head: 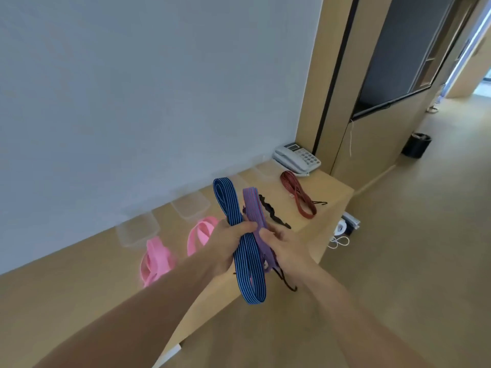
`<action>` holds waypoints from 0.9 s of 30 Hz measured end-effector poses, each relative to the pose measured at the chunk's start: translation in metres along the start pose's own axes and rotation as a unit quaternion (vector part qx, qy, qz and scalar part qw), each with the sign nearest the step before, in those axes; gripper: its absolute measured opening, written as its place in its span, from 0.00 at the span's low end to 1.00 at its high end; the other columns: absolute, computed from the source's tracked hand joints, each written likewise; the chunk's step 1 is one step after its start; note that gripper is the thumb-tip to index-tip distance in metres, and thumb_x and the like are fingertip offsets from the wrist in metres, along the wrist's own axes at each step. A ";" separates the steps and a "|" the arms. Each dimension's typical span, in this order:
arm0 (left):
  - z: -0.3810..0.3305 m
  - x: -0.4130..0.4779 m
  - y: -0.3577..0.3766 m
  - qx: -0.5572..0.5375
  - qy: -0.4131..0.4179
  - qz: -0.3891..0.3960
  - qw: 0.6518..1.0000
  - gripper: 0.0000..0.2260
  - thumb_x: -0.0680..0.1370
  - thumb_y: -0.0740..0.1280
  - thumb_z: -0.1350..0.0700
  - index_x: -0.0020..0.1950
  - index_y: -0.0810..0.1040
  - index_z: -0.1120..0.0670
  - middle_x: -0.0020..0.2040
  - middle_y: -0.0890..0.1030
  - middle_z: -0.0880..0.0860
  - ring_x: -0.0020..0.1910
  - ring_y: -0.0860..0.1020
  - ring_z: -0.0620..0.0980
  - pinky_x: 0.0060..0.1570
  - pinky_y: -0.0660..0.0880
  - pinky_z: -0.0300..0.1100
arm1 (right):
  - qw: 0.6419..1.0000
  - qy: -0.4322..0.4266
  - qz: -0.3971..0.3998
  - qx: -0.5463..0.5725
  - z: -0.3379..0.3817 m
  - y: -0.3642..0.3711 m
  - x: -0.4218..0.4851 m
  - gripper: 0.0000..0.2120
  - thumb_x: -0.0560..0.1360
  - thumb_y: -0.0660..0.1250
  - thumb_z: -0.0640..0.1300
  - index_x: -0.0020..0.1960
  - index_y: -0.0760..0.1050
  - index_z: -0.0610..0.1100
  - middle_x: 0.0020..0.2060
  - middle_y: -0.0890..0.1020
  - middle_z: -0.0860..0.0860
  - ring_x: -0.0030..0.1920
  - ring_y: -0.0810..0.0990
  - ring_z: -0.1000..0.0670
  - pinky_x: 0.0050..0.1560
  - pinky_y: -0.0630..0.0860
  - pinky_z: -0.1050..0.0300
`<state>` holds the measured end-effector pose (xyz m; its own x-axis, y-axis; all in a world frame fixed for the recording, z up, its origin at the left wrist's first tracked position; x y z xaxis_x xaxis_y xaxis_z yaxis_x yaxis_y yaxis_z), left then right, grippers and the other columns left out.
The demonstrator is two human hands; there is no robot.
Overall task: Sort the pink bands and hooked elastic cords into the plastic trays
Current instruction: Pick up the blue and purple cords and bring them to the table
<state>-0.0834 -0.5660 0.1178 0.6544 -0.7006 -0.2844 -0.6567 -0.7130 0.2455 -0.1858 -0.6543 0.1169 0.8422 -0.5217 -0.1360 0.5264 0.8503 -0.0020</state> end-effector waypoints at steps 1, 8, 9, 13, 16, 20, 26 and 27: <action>-0.001 0.010 0.016 -0.003 -0.003 0.004 1.000 0.06 0.75 0.70 0.65 0.41 0.75 0.59 0.37 0.80 0.58 0.36 0.81 0.57 0.41 0.80 0.51 | 1.000 0.000 -0.003 0.005 0.001 -0.017 0.006 0.11 0.83 0.61 0.43 0.62 0.77 0.45 0.47 0.86 0.44 0.42 0.85 0.48 0.35 0.80 0.55; -0.001 0.072 0.079 -0.030 -0.027 -0.009 0.999 0.08 0.77 0.68 0.62 0.54 0.76 0.64 0.46 0.79 0.63 0.42 0.81 0.60 0.44 0.81 0.54 | 0.998 -0.004 -0.055 -0.030 0.001 -0.097 0.055 0.06 0.81 0.64 0.41 0.49 0.79 0.46 0.46 0.86 0.44 0.50 0.84 0.41 0.56 0.78 0.39; 0.000 0.081 0.083 -0.047 -0.036 -0.017 0.998 0.08 0.78 0.67 0.61 0.54 0.75 0.63 0.44 0.81 0.62 0.39 0.82 0.59 0.40 0.80 0.51 | 0.997 -0.002 -0.062 -0.037 0.002 -0.103 0.063 0.06 0.81 0.63 0.42 0.50 0.79 0.46 0.47 0.85 0.44 0.51 0.84 0.42 0.57 0.78 0.38; 0.007 0.127 0.087 -0.089 -0.089 -0.064 0.990 0.12 0.80 0.66 0.54 0.55 0.72 0.61 0.36 0.81 0.58 0.31 0.81 0.57 0.33 0.78 0.48 | 0.994 -0.017 -0.092 -0.060 0.008 -0.125 0.100 0.06 0.81 0.63 0.42 0.50 0.78 0.47 0.46 0.85 0.46 0.46 0.84 0.48 0.51 0.80 0.51; 0.014 0.171 0.088 -0.088 -0.140 -0.073 0.984 0.12 0.76 0.66 0.52 0.52 0.70 0.59 0.36 0.76 0.59 0.32 0.77 0.57 0.39 0.77 0.52 | 0.987 -0.024 -0.134 -0.085 0.018 -0.155 0.136 0.08 0.81 0.63 0.44 0.45 0.77 0.48 0.38 0.81 0.49 0.35 0.79 0.55 0.37 0.75 0.62; 0.015 0.229 0.122 -0.077 -0.182 -0.022 0.980 0.02 0.68 0.60 0.61 0.36 0.67 0.57 0.26 0.75 0.55 0.24 0.76 0.52 0.30 0.74 0.41 | 0.981 0.012 -0.110 -0.157 0.022 -0.188 0.191 0.08 0.81 0.63 0.44 0.44 0.77 0.52 0.39 0.83 0.52 0.37 0.81 0.55 0.41 0.76 0.59; 0.026 0.320 0.159 -0.072 -0.144 -0.049 0.986 0.06 0.78 0.59 0.65 0.45 0.75 0.60 0.35 0.81 0.57 0.31 0.81 0.53 0.27 0.76 0.41 | 0.970 0.056 -0.111 -0.207 0.009 -0.234 0.263 0.09 0.81 0.64 0.43 0.43 0.78 0.51 0.42 0.84 0.48 0.41 0.81 0.52 0.43 0.74 0.56; 0.031 0.331 0.158 -0.080 -0.147 -0.065 0.984 0.06 0.79 0.60 0.64 0.47 0.76 0.61 0.37 0.82 0.58 0.32 0.81 0.53 0.27 0.76 0.41 | 0.968 0.055 -0.112 -0.218 0.007 -0.241 0.274 0.09 0.80 0.64 0.42 0.42 0.78 0.51 0.39 0.83 0.50 0.38 0.81 0.56 0.40 0.73 0.61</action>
<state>0.0179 -0.9100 0.0332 0.5764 -0.5828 -0.5727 -0.4929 -0.8070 0.3252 -0.0807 -1.0025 0.0871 0.6828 -0.7057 -0.1893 0.5746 0.6786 -0.4575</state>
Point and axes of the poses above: each hand's wrist, its own x-axis towards the middle knuckle, its own y-axis out of the palm, z = x × y, the point moved 6 cm from there along x, towards the middle knuckle
